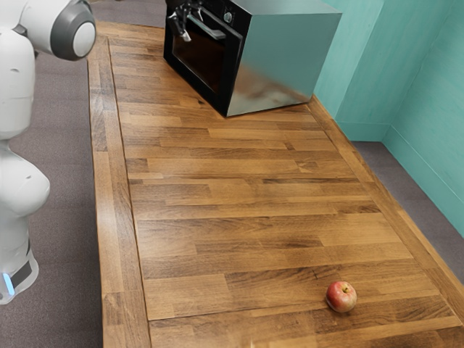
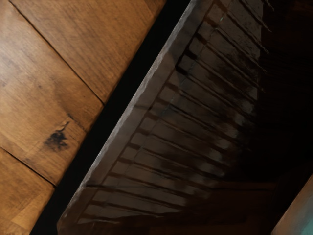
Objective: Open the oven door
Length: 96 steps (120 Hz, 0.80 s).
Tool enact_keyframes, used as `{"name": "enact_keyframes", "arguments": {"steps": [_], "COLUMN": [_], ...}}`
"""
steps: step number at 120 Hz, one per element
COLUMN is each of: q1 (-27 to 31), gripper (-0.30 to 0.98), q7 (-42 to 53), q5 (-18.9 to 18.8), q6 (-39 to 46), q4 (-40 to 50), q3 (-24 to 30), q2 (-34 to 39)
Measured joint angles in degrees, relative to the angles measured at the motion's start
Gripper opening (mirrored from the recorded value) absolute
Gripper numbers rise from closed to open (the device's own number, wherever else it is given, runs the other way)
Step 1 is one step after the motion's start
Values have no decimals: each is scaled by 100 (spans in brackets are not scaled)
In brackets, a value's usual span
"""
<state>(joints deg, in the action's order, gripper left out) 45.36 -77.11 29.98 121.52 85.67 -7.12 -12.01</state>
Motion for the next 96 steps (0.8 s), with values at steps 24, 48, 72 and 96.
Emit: {"name": "enact_keyframes", "arguments": {"steps": [24,48,72,96], "q1": [9,80,139,249], "gripper": [69,69,69,69], "q7": [-42,-76,-102,-122], "q5": [-4,-12,-16,-22], "q6": [4,12,23,26], "q4": [306,684,1019,1333], "q3": [-14,-17,-18,-17], "q2": [207,494,717,927]}}
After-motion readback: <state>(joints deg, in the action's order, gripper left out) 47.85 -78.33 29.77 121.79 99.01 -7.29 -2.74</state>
